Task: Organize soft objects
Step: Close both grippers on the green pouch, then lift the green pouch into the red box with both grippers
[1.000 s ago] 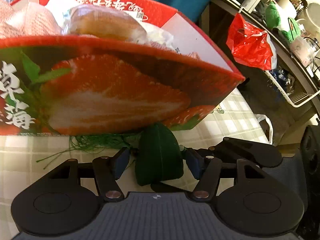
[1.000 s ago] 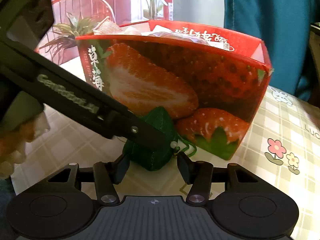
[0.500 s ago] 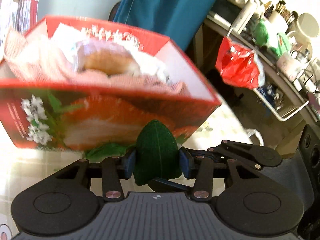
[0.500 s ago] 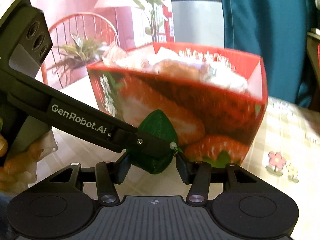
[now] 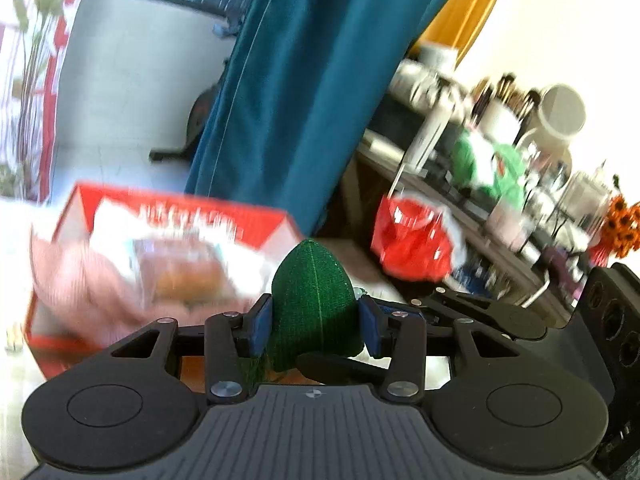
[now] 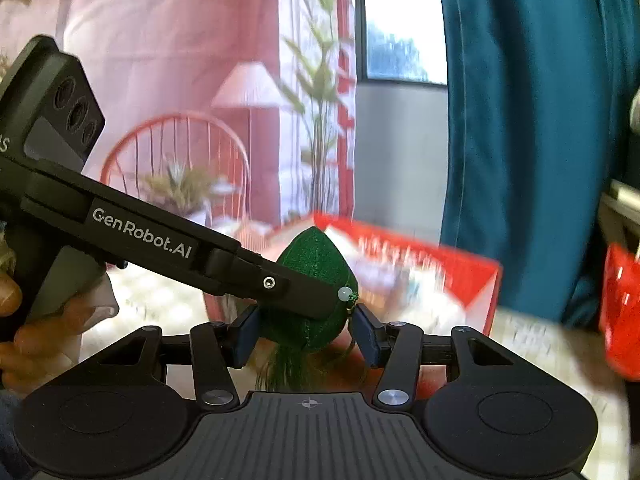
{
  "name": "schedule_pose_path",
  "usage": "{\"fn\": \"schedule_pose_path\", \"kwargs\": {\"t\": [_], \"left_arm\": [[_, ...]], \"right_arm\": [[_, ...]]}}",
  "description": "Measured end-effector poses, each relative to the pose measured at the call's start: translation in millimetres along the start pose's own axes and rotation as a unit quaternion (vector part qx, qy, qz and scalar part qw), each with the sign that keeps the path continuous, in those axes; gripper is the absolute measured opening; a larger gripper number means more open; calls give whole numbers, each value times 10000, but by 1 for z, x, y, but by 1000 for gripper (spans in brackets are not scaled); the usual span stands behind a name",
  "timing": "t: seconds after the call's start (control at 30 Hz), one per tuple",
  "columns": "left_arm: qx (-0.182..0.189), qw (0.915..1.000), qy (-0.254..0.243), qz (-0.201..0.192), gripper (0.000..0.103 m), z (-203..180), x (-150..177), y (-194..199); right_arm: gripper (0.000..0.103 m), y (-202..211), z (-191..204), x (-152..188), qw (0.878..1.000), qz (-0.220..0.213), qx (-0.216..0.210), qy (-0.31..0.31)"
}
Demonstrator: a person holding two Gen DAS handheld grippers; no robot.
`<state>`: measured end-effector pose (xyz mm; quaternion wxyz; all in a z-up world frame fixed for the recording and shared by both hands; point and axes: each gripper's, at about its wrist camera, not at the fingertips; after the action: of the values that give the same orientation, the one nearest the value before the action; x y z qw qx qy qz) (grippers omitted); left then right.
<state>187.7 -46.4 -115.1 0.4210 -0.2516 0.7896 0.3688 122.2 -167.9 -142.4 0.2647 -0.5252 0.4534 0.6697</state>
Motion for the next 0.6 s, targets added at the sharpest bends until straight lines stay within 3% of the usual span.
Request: {"fn": "schedule_pose_path", "kwargs": {"t": [0.33, 0.6], "left_arm": [[201, 9973, -376, -597, 48, -24, -52, 8], [295, 9975, -493, -416, 48, -27, -55, -30]], "right_arm": [[48, 7, -8, -61, 9960, -742, 163, 460], [48, 4, -31, -69, 9948, -844, 381, 428]]}}
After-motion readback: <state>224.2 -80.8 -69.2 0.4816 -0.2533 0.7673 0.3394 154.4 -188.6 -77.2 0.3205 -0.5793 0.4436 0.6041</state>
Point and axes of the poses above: each gripper's, at about its wrist camera, not at the fingertips, and y roughly against the way its jaws point, z to its left, x to its underside, and after that the axes turned 7 degrees about -z, right-handed
